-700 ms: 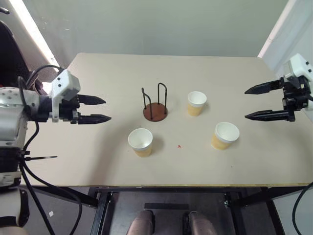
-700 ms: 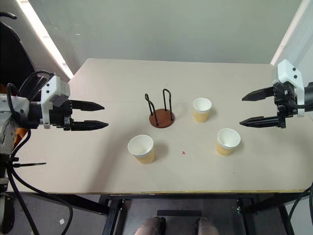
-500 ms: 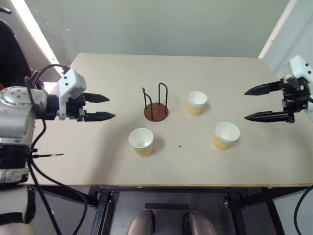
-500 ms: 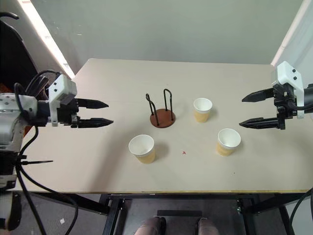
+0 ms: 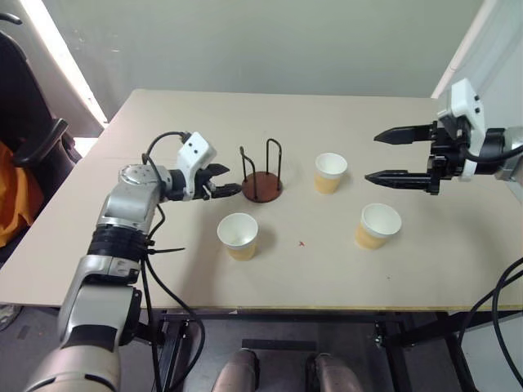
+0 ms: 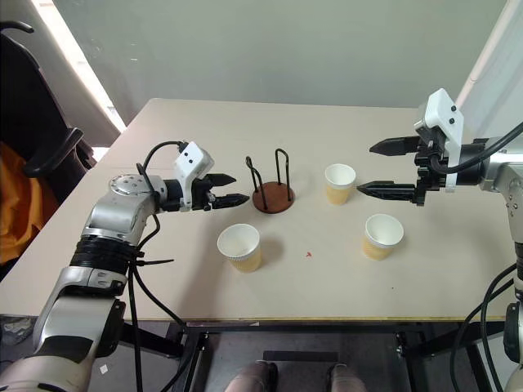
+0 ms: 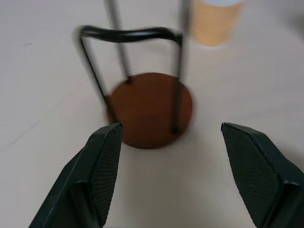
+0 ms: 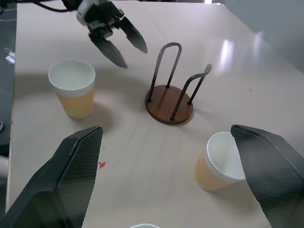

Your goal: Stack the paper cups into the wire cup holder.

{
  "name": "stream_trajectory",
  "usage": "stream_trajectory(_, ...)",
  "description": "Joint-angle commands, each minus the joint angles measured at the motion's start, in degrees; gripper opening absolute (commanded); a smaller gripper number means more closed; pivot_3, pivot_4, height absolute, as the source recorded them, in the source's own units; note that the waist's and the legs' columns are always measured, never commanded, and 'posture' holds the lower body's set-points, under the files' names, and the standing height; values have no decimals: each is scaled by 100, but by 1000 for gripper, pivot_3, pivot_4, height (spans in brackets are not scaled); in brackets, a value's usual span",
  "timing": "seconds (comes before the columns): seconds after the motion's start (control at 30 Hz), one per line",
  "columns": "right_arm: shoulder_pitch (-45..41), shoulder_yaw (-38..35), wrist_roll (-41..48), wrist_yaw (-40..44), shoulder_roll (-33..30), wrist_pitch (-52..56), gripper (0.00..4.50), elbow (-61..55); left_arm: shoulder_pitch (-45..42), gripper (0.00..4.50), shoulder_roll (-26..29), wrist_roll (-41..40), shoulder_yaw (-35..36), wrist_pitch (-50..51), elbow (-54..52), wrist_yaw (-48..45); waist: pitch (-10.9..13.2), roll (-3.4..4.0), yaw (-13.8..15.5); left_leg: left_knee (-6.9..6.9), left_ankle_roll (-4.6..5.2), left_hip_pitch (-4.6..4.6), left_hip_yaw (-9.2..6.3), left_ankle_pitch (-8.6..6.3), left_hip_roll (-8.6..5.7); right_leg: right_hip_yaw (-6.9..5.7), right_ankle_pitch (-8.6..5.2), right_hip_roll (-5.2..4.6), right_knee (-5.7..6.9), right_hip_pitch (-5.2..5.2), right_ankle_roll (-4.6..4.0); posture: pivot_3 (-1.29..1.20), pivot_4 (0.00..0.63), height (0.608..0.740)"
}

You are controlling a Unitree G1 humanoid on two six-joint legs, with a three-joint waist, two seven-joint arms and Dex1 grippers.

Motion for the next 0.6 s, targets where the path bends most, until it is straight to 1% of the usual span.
stream_trajectory(0.03,-20,-216,168,-194,-60,122,4500,-339,-655,3530,-559,4,203,-217,799,494,0,0,46,4,0,-2,1,1,-3,-1,0,-1,0,2,2,0,150,740)
stream_trajectory(0.13,52,-201,146,-267,-88,103,4500,-390,-930,3530,-790,12,218,-335,1204,476,0,0,73,16,1,-8,-2,2,-5,-2,4,-2,-2,3,9,0,150,740)
stream_trajectory(0.37,106,-238,142,-384,-151,73,4500,-409,-1160,3530,-1036,167,133,-588,1692,480,0,0,60,25,4,-7,9,2,-7,9,10,-1,-6,7,27,0,150,740)
stream_trajectory(0.47,136,-262,149,-448,-162,78,4500,-432,-1249,3009,-1090,200,167,-642,1817,538,0,0,62,27,4,-8,9,3,-7,9,10,-1,-7,7,31,0,150,740)
stream_trajectory(0.6,181,-262,135,-475,-208,39,4500,-454,-1314,1618,-1068,218,206,-710,1912,534,0,0,62,29,5,-9,11,3,-9,11,10,-1,-9,8,36,0,150,740)
